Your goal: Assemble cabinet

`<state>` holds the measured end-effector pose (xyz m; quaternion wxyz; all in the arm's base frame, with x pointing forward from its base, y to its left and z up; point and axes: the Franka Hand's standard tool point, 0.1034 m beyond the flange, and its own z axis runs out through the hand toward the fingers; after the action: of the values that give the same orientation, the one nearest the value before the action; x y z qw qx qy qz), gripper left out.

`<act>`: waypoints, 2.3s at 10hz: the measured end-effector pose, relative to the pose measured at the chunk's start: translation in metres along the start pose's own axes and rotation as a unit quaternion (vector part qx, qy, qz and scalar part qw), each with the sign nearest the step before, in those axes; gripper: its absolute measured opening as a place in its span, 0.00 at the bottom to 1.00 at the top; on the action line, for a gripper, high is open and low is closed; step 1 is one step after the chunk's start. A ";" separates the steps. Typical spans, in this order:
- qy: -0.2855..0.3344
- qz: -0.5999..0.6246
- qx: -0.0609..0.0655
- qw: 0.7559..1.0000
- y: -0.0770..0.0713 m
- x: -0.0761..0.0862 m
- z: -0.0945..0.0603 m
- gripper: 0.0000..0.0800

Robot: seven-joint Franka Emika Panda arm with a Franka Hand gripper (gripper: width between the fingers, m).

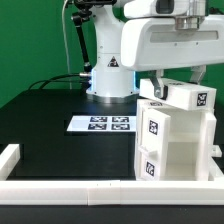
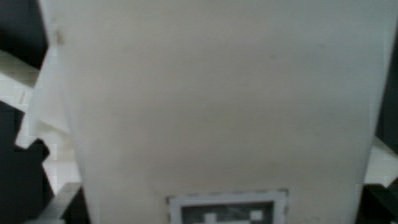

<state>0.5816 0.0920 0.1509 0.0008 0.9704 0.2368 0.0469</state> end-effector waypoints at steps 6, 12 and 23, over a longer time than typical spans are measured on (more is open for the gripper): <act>0.003 0.237 0.008 0.972 0.002 -0.001 0.001 0.69; 0.018 0.511 0.024 0.859 0.004 -0.005 0.001 0.69; -0.009 0.821 0.049 0.569 0.006 -0.008 0.003 0.69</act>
Offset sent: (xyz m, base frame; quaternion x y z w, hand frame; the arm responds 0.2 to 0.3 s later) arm 0.0000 0.0000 0.0000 0.0000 0.0000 0.1938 0.9810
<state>0.5780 0.0831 0.1473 -0.0835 0.7467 -0.6599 0.0065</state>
